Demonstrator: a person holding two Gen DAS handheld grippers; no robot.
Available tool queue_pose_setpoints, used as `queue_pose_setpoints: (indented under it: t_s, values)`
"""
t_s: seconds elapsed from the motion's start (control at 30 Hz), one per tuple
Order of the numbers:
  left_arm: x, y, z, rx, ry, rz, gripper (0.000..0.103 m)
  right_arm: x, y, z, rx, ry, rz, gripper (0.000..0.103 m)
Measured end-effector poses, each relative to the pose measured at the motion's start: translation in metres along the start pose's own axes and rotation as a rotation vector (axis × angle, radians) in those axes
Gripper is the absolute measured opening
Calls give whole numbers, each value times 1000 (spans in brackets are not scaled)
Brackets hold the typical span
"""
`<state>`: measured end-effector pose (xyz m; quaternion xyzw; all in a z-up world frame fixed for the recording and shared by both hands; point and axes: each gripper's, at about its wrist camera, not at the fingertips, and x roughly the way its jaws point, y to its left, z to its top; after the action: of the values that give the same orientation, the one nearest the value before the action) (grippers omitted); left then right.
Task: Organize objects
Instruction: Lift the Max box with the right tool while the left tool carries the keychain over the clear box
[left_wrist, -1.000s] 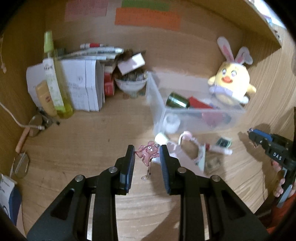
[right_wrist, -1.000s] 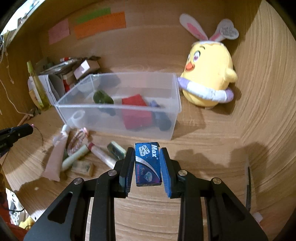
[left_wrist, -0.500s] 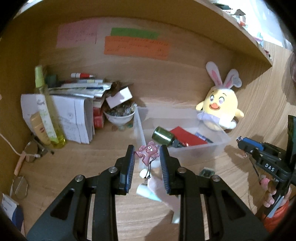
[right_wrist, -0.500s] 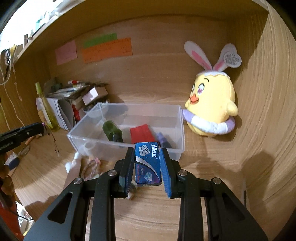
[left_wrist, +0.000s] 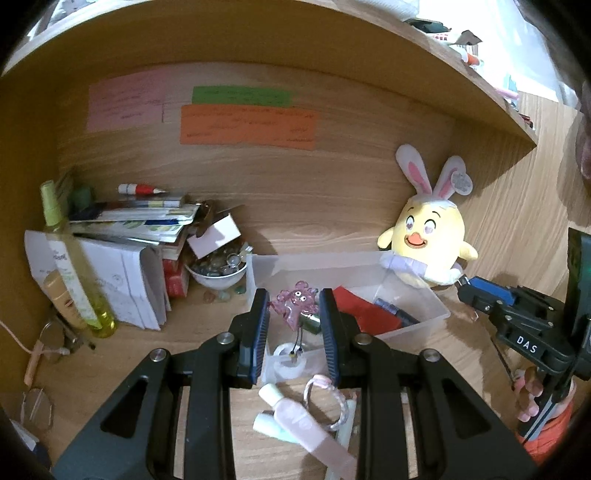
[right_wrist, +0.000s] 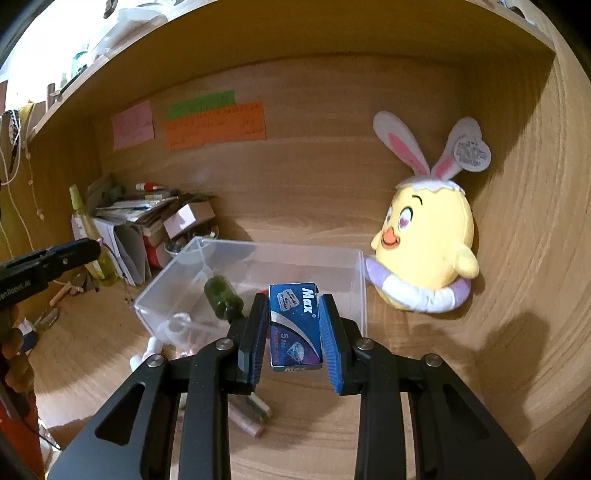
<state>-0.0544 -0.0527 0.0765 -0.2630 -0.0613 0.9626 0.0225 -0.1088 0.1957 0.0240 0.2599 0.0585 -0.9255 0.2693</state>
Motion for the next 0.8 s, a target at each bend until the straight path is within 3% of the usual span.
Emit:
queue_pose_setpoints:
  t_s: [0.43, 0.8]
  values:
    - [42, 3, 7, -17, 54, 14, 27, 27, -3, 28, -14, -13, -20, 25]
    - [80, -7, 2, 1, 129, 4, 27, 72, -10, 21, 1, 72, -6, 25]
